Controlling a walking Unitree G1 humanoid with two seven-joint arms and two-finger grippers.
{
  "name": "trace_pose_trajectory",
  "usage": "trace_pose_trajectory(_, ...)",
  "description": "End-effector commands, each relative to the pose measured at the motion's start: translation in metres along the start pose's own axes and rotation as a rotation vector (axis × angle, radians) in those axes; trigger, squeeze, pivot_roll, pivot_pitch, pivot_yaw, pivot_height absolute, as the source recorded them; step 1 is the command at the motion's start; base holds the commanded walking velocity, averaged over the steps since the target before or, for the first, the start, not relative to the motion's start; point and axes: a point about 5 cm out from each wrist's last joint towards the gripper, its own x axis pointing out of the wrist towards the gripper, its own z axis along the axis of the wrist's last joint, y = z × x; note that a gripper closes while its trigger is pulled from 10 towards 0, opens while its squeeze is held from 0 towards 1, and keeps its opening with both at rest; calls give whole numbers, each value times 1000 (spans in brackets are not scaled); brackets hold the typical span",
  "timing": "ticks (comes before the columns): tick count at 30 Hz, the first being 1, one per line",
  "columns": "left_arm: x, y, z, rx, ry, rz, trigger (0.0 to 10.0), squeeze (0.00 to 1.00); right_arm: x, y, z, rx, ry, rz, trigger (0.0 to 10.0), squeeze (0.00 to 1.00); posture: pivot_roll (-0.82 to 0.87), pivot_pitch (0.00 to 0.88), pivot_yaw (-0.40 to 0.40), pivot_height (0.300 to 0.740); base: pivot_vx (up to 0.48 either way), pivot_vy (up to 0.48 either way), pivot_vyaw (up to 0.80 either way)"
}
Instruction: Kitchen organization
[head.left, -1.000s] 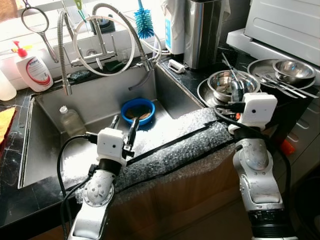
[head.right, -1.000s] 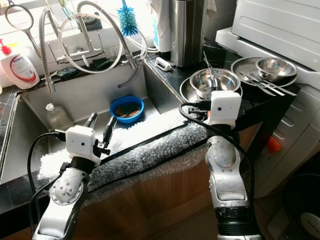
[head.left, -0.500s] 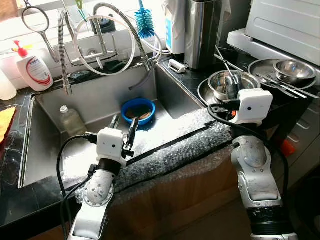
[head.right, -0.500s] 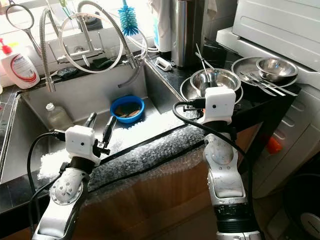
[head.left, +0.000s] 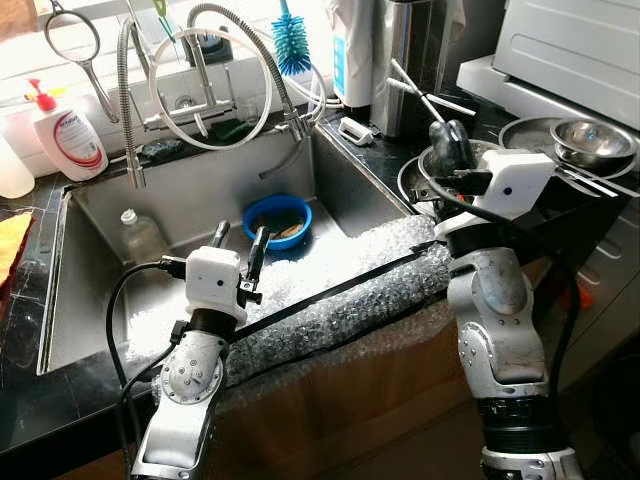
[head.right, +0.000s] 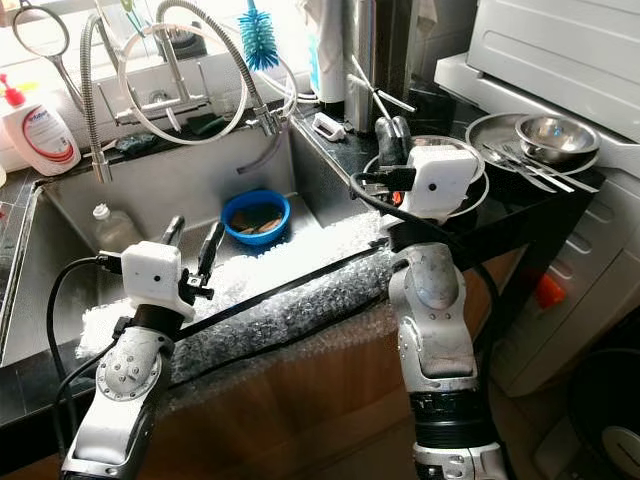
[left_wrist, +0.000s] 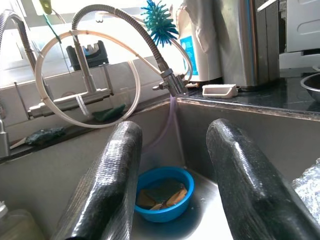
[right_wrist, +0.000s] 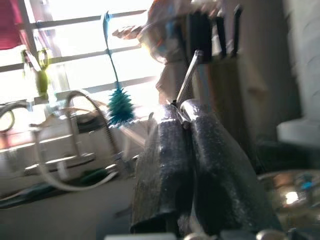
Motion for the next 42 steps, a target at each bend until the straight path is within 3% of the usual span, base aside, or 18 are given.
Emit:
trace_pose_trajectory(1,1,4,-1,9,8,16,10000,0,3,9,6,46,-9,58,10000,0,-184,0,87,740,0,0,0)
trace_pose_trajectory(2,1,6,-1,-15,11,35,10000,0,1,16,2,111,22,119,10000,0,-185,0,88,740,0,0,0)
trace_pose_trajectory(5,2,8,-1,-29,9,49,10000,0,-2,22,-2,159,50,178,10000,0,-183,0,86,740,0,0,0)
trace_pose_trajectory(9,3,9,0,-24,7,48,10000,0,-3,25,-5,159,78,211,10000,0,-183,0,86,740,0,0,0)
trace_pose_trajectory(11,3,10,0,-23,6,48,10000,0,0,26,-6,145,100,237,10000,0,-184,0,87,740,0,0,0)
trace_pose_trajectory(15,5,9,-1,-24,7,38,10000,0,17,28,-25,-30,256,322,10000,0,-182,0,89,740,0,0,0)
trace_pose_trajectory(18,5,9,-2,-23,8,36,10000,0,24,29,-33,-63,296,326,10000,0,-181,0,88,740,0,0,0)
trace_pose_trajectory(25,5,9,-2,-17,10,28,10000,0,33,36,-50,-73,380,324,10000,0,-164,0,86,740,0,0,0)
trace_pose_trajectory(30,6,7,-3,-10,17,10,10000,0,33,47,-75,-92,541,357,10000,0,-150,0,83,740,0,0,0)
trace_pose_trajectory(42,6,7,-3,-14,25,14,10000,0,35,39,-83,-125,603,302,10000,8,-139,0,83,740,0,0,0)
